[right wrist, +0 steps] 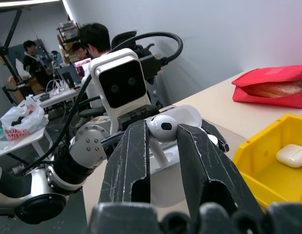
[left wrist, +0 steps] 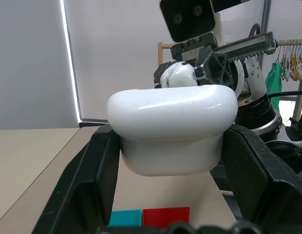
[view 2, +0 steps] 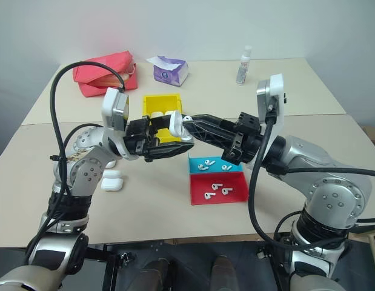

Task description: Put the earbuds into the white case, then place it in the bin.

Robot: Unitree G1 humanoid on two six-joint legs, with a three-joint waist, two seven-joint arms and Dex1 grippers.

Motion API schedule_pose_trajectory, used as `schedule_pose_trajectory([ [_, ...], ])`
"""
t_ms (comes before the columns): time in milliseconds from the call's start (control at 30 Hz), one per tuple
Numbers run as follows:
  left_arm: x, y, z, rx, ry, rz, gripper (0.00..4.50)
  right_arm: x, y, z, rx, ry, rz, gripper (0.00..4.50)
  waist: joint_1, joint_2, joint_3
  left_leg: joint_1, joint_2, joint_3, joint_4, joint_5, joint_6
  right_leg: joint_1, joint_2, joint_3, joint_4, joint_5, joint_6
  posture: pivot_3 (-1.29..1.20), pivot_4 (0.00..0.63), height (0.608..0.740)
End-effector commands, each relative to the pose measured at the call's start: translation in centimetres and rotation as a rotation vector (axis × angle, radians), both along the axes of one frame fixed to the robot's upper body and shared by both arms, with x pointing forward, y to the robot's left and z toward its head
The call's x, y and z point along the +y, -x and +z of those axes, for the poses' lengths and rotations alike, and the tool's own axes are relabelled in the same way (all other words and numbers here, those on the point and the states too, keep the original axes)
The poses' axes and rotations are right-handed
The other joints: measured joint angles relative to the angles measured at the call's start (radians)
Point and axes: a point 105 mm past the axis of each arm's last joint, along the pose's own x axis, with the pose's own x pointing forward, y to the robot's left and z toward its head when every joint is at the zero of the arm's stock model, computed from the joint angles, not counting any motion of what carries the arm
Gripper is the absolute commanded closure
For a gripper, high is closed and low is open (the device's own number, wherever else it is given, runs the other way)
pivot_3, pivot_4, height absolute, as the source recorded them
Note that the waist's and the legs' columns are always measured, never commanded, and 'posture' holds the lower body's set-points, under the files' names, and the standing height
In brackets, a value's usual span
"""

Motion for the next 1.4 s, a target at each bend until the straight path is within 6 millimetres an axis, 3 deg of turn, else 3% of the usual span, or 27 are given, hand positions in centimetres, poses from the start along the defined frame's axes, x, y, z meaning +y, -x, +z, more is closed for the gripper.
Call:
schedule_pose_trajectory([
  [33,-0.1,0.5,1.2,-0.052,0.020,-0.010,1.67,0.2,0.4,0.2,-0.025,0.003,0.014,3.86,0.001,0.000,0.000,0.000,0.000,0.000,0.000,0.000,0.000,0.000,0.000,0.000,0.000,0.000,0.000,0.00,0.150,0.740],
  [333,0.0,0.3,1.2,-0.053,0.017,0.003,1.67,0.6,0.5,-0.4,-0.025,0.039,0.038,3.86,0.001,0.000,0.000,0.000,0.000,0.000,0.000,0.000,0.000,0.000,0.000,0.000,0.000,0.000,0.000,0.00,0.150,0.740],
  [600,0.2,0.3,1.2,-0.053,0.017,0.011,1.67,0.3,0.2,-0.7,-0.022,0.067,0.026,1.17,0.002,0.000,0.000,0.000,0.000,0.000,0.000,0.000,0.000,0.000,0.000,0.000,0.000,0.000,0.000,0.00,0.150,0.740],
  [967,0.6,-0.4,0.1,-0.027,-0.019,0.045,1.67,-0.9,1.0,0.3,-0.054,0.057,0.055,1.17,0.004,0.000,0.000,0.000,0.000,0.000,0.000,0.000,0.000,0.001,0.000,0.000,-0.001,0.000,0.000,0.00,0.150,0.740],
  [1067,0.3,-0.8,-0.4,-0.023,-0.046,0.074,1.67,-1.3,0.2,0.7,-0.099,0.131,-0.008,1.70,0.005,0.000,0.000,0.000,0.000,0.000,0.000,0.000,0.001,0.001,0.000,0.000,-0.001,0.000,0.000,0.00,0.150,0.740],
  [1200,-0.5,-1.6,-1.2,-0.027,-0.079,0.122,1.67,-1.5,-1.5,2.6,-0.170,0.268,-0.078,3.07,0.002,0.000,0.000,0.000,0.000,0.002,0.001,0.000,0.001,0.000,0.000,0.000,-0.001,0.000,0.000,0.00,0.150,0.740],
  [1333,-1.1,-1.5,-1.6,-0.027,-0.089,0.103,1.67,-0.1,-1.7,3.6,-0.249,0.404,-0.032,4.46,0.002,0.000,0.000,0.000,0.001,0.001,0.000,0.000,0.001,0.000,0.001,0.000,-0.001,0.000,0.000,0.00,0.150,0.740],
  [1400,-1.5,-1.6,-1.6,-0.031,-0.089,0.098,1.67,1.1,-1.6,3.7,-0.270,0.486,0.019,4.46,0.000,0.000,0.000,0.000,0.001,0.002,-0.001,-0.001,0.001,0.000,0.001,0.000,-0.002,0.000,0.000,0.00,0.150,0.740],
])
